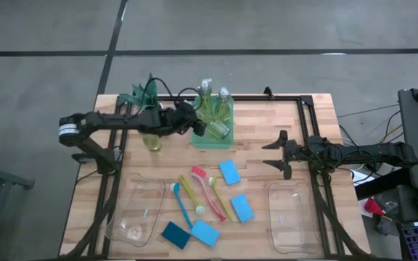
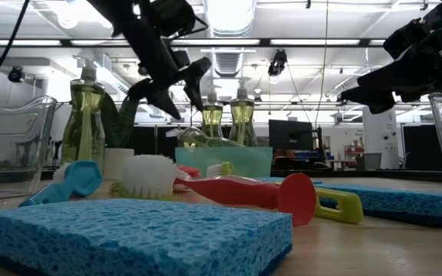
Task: Pick & Place Kitchen Sink Supplies
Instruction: Put the right dishwashing liquid into the green bin
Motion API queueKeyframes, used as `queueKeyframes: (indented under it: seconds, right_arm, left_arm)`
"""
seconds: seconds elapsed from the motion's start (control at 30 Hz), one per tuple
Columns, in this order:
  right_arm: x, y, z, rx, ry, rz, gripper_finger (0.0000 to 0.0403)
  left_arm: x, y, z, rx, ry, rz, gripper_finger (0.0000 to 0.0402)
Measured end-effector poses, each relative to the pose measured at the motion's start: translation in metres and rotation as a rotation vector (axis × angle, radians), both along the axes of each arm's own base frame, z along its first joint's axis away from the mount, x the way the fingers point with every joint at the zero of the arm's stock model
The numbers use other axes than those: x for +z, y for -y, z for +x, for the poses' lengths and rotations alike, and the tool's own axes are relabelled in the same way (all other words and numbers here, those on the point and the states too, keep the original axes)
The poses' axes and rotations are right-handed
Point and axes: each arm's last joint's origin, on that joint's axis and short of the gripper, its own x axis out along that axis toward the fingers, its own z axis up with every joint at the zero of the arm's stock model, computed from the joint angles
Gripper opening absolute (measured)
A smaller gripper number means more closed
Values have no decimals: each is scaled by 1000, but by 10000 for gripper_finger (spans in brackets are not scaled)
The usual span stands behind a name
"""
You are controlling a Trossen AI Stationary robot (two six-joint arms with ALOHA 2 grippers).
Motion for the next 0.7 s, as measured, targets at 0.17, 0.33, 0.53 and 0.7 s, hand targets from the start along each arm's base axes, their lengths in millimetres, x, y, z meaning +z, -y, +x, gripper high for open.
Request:
queueKeyframes:
  seconds: [0.17, 0.33, 0.53, 0.7]
  right_arm:
    - [0, 0, 0, 0, -1, 0, 271]
    - [0, 0, 0, 0, -1, 0, 263]
    - [0, 0, 0, 0, -1, 1, 258]
    - [0, 0, 0, 0, -1, 2, 264]
  left_arm:
    - [-10, -6, -5, 101, 117, 86, 287]
    - [-24, -10, -18, 191, 200, 95, 287]
    - [-44, -16, -30, 278, 380, 68, 287]
    - [-50, -23, -36, 322, 461, 65, 287]
